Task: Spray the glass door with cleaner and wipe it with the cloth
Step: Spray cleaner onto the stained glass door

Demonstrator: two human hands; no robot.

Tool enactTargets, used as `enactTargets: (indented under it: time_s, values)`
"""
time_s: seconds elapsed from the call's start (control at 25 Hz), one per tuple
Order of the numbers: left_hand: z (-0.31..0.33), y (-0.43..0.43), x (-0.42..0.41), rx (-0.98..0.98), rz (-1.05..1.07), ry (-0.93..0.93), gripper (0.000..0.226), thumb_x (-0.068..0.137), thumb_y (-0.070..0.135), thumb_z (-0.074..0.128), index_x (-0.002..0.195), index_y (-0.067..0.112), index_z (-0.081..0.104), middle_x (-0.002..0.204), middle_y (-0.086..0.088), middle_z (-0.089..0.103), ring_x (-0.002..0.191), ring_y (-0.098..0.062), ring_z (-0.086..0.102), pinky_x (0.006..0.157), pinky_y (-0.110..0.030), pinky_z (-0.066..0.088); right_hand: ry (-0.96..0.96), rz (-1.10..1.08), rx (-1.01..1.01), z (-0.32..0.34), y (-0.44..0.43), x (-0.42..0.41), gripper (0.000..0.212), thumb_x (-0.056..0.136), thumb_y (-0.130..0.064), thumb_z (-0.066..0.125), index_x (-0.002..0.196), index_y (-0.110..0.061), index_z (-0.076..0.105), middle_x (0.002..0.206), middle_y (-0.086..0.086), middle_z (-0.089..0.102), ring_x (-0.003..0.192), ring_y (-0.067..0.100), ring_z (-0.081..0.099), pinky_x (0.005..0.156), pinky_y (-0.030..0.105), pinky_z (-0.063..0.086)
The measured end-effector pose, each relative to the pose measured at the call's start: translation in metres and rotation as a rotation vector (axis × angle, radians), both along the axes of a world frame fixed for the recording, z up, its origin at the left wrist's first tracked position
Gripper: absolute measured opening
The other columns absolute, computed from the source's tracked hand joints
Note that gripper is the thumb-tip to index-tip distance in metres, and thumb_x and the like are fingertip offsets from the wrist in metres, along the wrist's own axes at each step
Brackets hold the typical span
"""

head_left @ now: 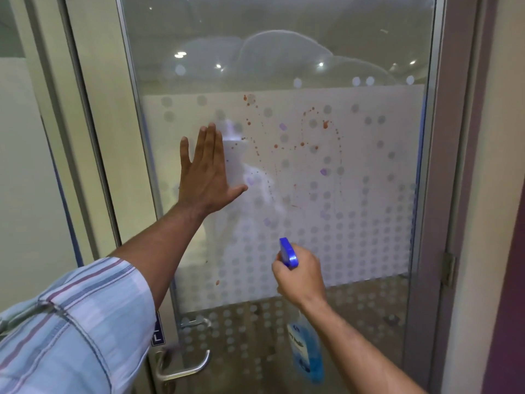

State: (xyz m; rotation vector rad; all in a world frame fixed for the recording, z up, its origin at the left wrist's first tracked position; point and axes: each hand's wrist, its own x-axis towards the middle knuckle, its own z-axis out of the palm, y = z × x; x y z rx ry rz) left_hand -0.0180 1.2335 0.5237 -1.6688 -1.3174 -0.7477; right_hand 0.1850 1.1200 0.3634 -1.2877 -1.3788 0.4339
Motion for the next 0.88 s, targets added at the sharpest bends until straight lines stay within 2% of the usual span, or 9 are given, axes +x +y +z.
enactTargets:
  time_s: [0.16, 0.28, 0.36, 0.48, 0.56, 0.68, 0.8, 0.88]
  values:
    - [0.0, 0.0, 0.001, 0.013, -0.003, -0.005, 0.135, 0.084, 0.084, 0.06, 0.169, -0.003, 0.001, 0.181, -0.02, 0.0, 0.169, -0.033, 0.002, 0.132, -0.067, 0.002, 0.094, -0.12, 0.042, 0.029, 0.015, 0.052, 0.01, 0.07, -0.022, 0.056, 0.068, -0.012, 0.054, 0.059, 0.002, 0.052, 0.054, 0.024, 0.05, 0.054, 0.057, 0.06]
    - [0.0, -0.001, 0.001, 0.025, 0.002, -0.008, 0.135, 0.083, 0.084, 0.063, 0.169, -0.003, 0.005, 0.181, -0.02, 0.002, 0.169, -0.034, 0.004, 0.132, -0.067, 0.002, 0.146, -0.202, 0.107, 0.065, 0.029, 0.09, 0.021, 0.067, -0.024, 0.058, 0.075, -0.004, 0.057, 0.066, 0.021, 0.06, 0.057, 0.046, 0.058, 0.052, 0.061, 0.057]
    - [0.0, 0.0, 0.002, 0.031, 0.001, -0.007, 0.135, 0.082, 0.083, 0.065, 0.168, -0.004, 0.009, 0.18, -0.021, 0.006, 0.169, -0.034, 0.008, 0.131, -0.068, 0.003, 0.152, -0.224, 0.144, 0.097, 0.032, 0.106, 0.029, 0.065, -0.028, 0.057, 0.079, -0.002, 0.057, 0.074, 0.028, 0.066, 0.065, 0.053, 0.065, 0.052, 0.062, 0.057]
    - [0.001, -0.001, 0.004, 0.029, 0.013, -0.01, 0.135, 0.08, 0.083, 0.067, 0.167, -0.004, 0.012, 0.18, -0.021, 0.008, 0.168, -0.034, 0.01, 0.13, -0.068, 0.004, 0.138, -0.194, 0.188, 0.145, 0.021, 0.112, 0.021, 0.072, -0.021, 0.063, 0.077, 0.0, 0.062, 0.083, 0.031, 0.07, 0.063, 0.047, 0.071, 0.055, 0.057, 0.064]
    - [0.003, -0.003, 0.005, 0.018, 0.023, -0.019, 0.135, 0.08, 0.084, 0.066, 0.167, -0.004, 0.013, 0.18, -0.02, 0.008, 0.168, -0.034, 0.01, 0.13, -0.069, 0.005, 0.095, -0.147, 0.222, 0.165, 0.018, 0.113, 0.012, 0.079, -0.012, 0.065, 0.081, 0.0, 0.065, 0.086, 0.028, 0.072, 0.065, 0.045, 0.073, 0.05, 0.048, 0.064]
    - [0.004, -0.006, 0.007, -0.005, 0.046, -0.03, 0.135, 0.08, 0.085, 0.064, 0.168, -0.003, 0.013, 0.18, -0.019, 0.008, 0.168, -0.033, 0.01, 0.131, -0.068, 0.005, 0.067, -0.07, 0.257, 0.171, 0.009, 0.106, 0.006, 0.084, -0.005, 0.065, 0.086, 0.0, 0.067, 0.092, 0.027, 0.072, 0.069, 0.047, 0.07, 0.046, 0.03, 0.057]
    - [0.005, -0.012, 0.012, -0.01, 0.041, -0.056, 0.134, 0.081, 0.086, 0.063, 0.168, -0.002, 0.011, 0.181, -0.019, 0.007, 0.169, -0.033, 0.007, 0.132, -0.068, 0.005, 0.11, 0.02, 0.249, 0.163, -0.002, 0.096, 0.005, 0.086, -0.003, 0.064, 0.086, 0.001, 0.067, 0.093, 0.027, 0.073, 0.056, 0.033, 0.066, 0.046, 0.029, 0.056]
    - [0.005, -0.021, 0.018, 0.007, 0.014, -0.099, 0.132, 0.082, 0.084, 0.062, 0.169, 0.0, 0.01, 0.181, -0.017, 0.005, 0.169, -0.033, 0.005, 0.132, -0.068, 0.005, 0.162, 0.079, 0.234, 0.154, -0.007, 0.089, 0.004, 0.085, -0.003, 0.063, 0.084, -0.001, 0.067, 0.093, 0.027, 0.073, 0.054, 0.029, 0.065, 0.047, 0.031, 0.056]
